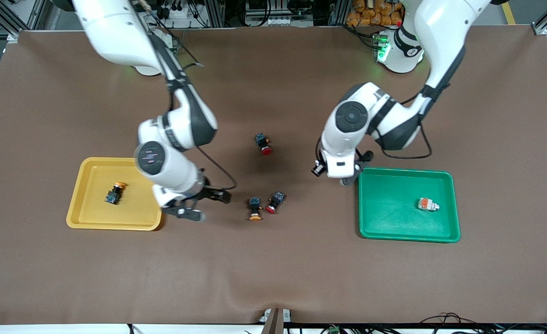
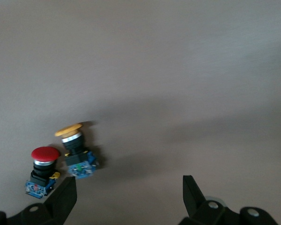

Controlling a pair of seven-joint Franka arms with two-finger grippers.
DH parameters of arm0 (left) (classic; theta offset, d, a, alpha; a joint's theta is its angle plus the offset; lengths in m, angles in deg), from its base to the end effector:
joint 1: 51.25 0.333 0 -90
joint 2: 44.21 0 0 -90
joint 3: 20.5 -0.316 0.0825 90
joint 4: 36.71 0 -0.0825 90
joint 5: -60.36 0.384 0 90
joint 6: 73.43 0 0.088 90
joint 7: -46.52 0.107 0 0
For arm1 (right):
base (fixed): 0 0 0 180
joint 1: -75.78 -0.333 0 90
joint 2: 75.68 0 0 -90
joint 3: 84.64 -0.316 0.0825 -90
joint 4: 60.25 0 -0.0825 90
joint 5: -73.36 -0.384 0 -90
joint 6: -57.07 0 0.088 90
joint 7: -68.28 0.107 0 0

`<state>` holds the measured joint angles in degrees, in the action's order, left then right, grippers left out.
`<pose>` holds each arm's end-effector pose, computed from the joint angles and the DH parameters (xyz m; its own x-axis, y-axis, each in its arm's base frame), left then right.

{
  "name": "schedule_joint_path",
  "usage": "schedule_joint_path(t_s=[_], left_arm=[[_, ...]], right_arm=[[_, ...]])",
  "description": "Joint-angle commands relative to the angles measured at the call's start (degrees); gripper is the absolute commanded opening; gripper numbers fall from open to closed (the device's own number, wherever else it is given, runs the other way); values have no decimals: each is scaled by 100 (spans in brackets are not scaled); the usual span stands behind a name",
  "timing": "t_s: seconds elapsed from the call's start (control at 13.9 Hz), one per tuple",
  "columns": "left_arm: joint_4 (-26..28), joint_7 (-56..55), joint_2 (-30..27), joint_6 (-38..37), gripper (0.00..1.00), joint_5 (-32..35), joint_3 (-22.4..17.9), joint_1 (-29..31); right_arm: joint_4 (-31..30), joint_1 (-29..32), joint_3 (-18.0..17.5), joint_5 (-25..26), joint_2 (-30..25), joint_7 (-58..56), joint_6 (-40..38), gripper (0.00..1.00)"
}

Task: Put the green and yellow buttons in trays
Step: 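Grasp the second green button with the left gripper while the right gripper reaches, then carry the green button to the green tray while the right gripper grasps yellow button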

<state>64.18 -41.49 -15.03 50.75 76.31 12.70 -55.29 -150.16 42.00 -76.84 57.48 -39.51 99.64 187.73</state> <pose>0.5465 -0.3582 0.3151 0.7072 0.7057 -0.0424 0.7062 -0.7080 -0.0037 0.6279 0.3294 0.2838 0.9724 -0.2333 -0.0082 -0.2315 -0.9590 -0.1637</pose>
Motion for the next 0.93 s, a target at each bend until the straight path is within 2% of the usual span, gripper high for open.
schedule_joint_path(t_s=[0.0, 0.22, 0.43, 0.65, 0.86], left_arm=[[-271, 660, 87, -140, 0, 101, 20, 193], [-289, 1651, -26, -455, 0, 101, 20, 421], [-272, 2969, -307, -763, 0, 93, 46, 816], [-254, 3693, -439, -1045, 0, 84, 46, 1124], [-245, 4220, -536, -1203, 0, 84, 55, 1397]], right_arm=[[105, -286, 72, -29, 267, 46, 231, 100], [88, -576, 81, -21, 469, 107, 494, 100], [114, -743, 81, -3, 820, 292, 1143, 99], [132, -858, 90, -3, 1067, 301, 1532, 93], [412, -955, 98, -3, 1278, 493, 1568, 87]])
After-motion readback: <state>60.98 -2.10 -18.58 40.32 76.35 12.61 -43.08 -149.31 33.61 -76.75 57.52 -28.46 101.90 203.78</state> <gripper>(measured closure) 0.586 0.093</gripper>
